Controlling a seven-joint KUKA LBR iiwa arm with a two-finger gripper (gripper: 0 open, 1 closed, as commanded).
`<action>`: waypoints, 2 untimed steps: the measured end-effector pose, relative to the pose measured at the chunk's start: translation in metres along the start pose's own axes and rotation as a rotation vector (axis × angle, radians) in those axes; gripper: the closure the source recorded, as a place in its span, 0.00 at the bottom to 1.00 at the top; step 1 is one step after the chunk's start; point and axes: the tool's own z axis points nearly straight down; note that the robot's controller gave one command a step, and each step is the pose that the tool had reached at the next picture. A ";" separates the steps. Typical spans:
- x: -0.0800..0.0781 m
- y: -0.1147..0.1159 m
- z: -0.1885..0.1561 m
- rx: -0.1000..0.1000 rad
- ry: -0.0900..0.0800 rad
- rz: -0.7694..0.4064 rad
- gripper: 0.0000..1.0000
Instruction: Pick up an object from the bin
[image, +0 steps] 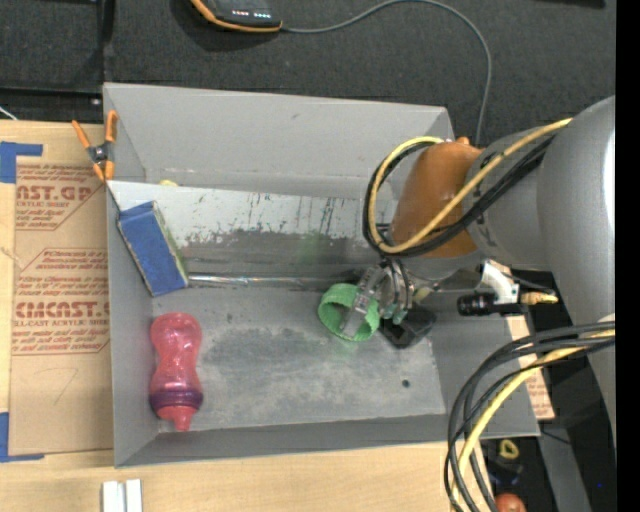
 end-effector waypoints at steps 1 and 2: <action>0.003 -0.001 -0.019 0.003 0.006 -0.001 1.00; 0.002 -0.001 -0.049 0.001 0.002 0.001 1.00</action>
Offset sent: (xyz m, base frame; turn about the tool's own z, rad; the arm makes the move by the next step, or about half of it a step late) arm -0.0037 0.0010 0.0188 -0.0015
